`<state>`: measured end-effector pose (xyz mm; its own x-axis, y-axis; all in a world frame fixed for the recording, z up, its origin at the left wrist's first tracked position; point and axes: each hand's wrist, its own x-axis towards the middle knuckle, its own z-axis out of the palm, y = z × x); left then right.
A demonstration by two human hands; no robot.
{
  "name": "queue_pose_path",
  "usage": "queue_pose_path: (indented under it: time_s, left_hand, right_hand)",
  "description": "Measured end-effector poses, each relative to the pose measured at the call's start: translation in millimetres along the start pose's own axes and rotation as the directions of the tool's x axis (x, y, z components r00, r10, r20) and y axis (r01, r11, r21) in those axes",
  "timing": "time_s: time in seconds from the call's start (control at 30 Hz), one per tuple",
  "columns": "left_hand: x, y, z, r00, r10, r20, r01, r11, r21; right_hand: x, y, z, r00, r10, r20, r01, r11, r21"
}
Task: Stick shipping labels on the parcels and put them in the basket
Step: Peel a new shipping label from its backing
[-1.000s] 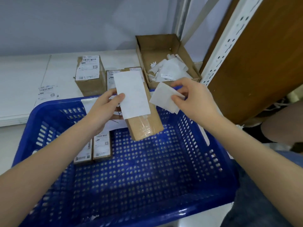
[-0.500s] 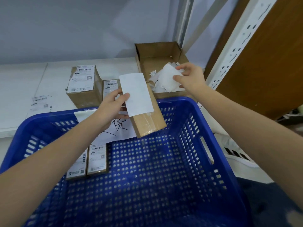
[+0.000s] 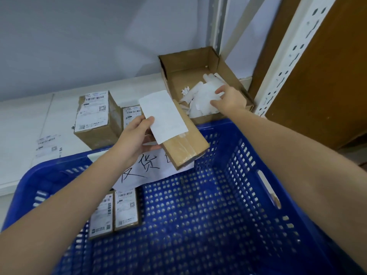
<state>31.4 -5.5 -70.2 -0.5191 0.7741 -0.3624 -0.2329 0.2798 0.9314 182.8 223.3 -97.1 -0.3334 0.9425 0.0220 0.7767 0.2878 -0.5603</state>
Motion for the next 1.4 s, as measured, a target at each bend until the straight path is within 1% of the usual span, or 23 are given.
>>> queue_pose_path:
  time_s: [0.1, 0.2, 0.27, 0.3, 0.37, 0.4, 0.43, 0.5, 0.57, 0.63, 0.73, 0.83, 0.87, 0.9, 0.93, 0.97, 1.0, 1.07, 1.17, 1.23, 1.3, 1.33, 1.4]
  left_hand:
    - [0.4, -1.8, -1.1, 1.0, 0.012, 0.009, -0.012, 0.999, 0.031]
    - [0.3, -5.8, 0.3, 1.0, 0.025, 0.004, -0.025, 0.997, 0.069]
    - [-0.6, -8.2, 2.5, 1.0, 0.022, 0.008, -0.022, 0.998, 0.059]
    - [-1.0, -9.2, 4.1, 1.0, 0.019, 0.011, -0.02, 0.998, 0.052]
    - [-1.7, -10.0, 7.2, 1.0, 0.013, 0.014, -0.013, 0.999, 0.04]
    - [-1.9, -10.3, 8.8, 1.0, 0.009, 0.012, -0.01, 0.999, 0.034]
    - [-2.3, -10.5, 10.4, 1.0, 0.006, 0.014, -0.006, 1.0, 0.03]
    - [-4.0, -11.3, 13.6, 1.0, -0.002, 0.021, 0.002, 1.0, 0.023]
    - [-6.7, -12.1, 16.4, 1.0, -0.006, 0.021, 0.005, 1.0, 0.019]
    - [-8.9, -13.0, 17.8, 1.0, -0.008, 0.018, 0.008, 1.0, 0.024]
    - [-11.6, -13.5, 15.8, 1.0, -0.015, 0.018, 0.015, 0.999, 0.029]
    - [-16.7, -13.3, 12.9, 1.0, -0.024, 0.008, 0.024, 1.0, 0.017]
    - [-19.1, -13.1, 12.1, 1.0, -0.026, 0.004, 0.026, 1.0, 0.011]
    - [-21.7, -12.9, 10.9, 1.0, -0.03, 0.005, 0.03, 1.0, 0.006]
    - [-25.0, -12.9, 8.9, 0.999, -0.035, 0.006, 0.035, 0.999, 0.001]
    - [-27.6, -13.6, 7.0, 0.999, -0.041, 0.01, 0.041, 0.999, 0.0]
    - [-30.9, -14.2, 5.3, 0.999, -0.046, 0.014, 0.046, 0.999, 0.002]
    - [-38.5, -13.6, 2.5, 0.998, -0.056, 0.015, 0.056, 0.998, -0.005]
    - [-47.7, -8.2, 0.0, 0.997, -0.076, 0.019, 0.076, 0.996, -0.039]
    - [-57.2, -2.2, -2.9, 0.995, -0.087, 0.04, 0.09, 0.994, -0.059]
    - [-67.8, 3.5, -6.6, 0.994, -0.096, 0.057, 0.098, 0.994, -0.048]
    - [-73.7, 6.6, -8.7, 0.993, -0.096, 0.067, 0.098, 0.995, -0.027]
    - [-85.6, 12.4, -13.5, 0.99, -0.103, 0.094, 0.102, 0.995, 0.014]
  right_hand:
    - [2.9, 8.4, -0.6, 0.998, -0.056, -0.005, 0.055, 0.99, -0.127]
    - [-1.3, 16.1, -9.5, 0.979, -0.159, -0.129, 0.14, 0.98, -0.144]
    - [-6.8, 22.1, -15.4, 0.935, -0.295, -0.199, 0.25, 0.943, -0.222]
    - [-9.4, 25.4, -17.6, 0.904, -0.385, -0.187, 0.329, 0.904, -0.273]
    - [-13.2, 31.3, -19.8, 0.839, -0.54, -0.065, 0.494, 0.806, -0.326]
    - [-15.4, 33.4, -19.6, 0.815, -0.579, 0.025, 0.552, 0.762, -0.338]
    - [-18.3, 34.5, -18.5, 0.803, -0.585, 0.115, 0.584, 0.733, -0.349]
    - [-22.5, 35.9, -13.9, 0.805, -0.54, 0.246, 0.593, 0.719, -0.363]
    - [-25.6, 35.5, -9.9, 0.824, -0.468, 0.321, 0.564, 0.734, -0.378]
    - [-27.3, 36.3, -5.3, 0.844, -0.413, 0.343, 0.526, 0.765, -0.372]
    - [-33.5, 35.2, -1.9, 0.893, -0.358, 0.273, 0.431, 0.856, -0.287]
    - [-47.5, 26.7, -4.1, 0.89, -0.414, 0.191, 0.451, 0.86, -0.238]
    - [-53.9, 20.8, -6.7, 0.89, -0.417, 0.186, 0.447, 0.878, -0.171]
    - [-61.8, 12.7, -10.3, 0.902, -0.386, 0.193, 0.401, 0.915, -0.044]
    - [-71.0, 2.7, -14.5, 0.916, -0.336, 0.217, 0.317, 0.941, 0.12]
    - [-79.5, -6.6, -18.8, 0.921, -0.292, 0.256, 0.217, 0.934, 0.285]
    - [-88.0, -15.2, -24.0, 0.916, -0.265, 0.3, 0.129, 0.906, 0.404]
    - [-104.6, -26.6, -34.7, 0.896, -0.235, 0.378, 0.02, 0.869, 0.494]
    - [-134.9, -33.1, -50.9, 0.845, -0.204, 0.495, -0.083, 0.864, 0.497]
    - [-162.0, -34.6, -58.3, 0.793, -0.216, 0.569, -0.082, 0.888, 0.452]
    - [-188.3, -38.4, -64.5, 0.752, -0.238, 0.615, -0.088, 0.888, 0.452]
    - [-199.6, -40.9, -67.3, 0.744, -0.232, 0.626, -0.119, 0.877, 0.466]
    - [-216.4, -45.0, -71.5, 0.752, -0.192, 0.631, -0.205, 0.841, 0.501]
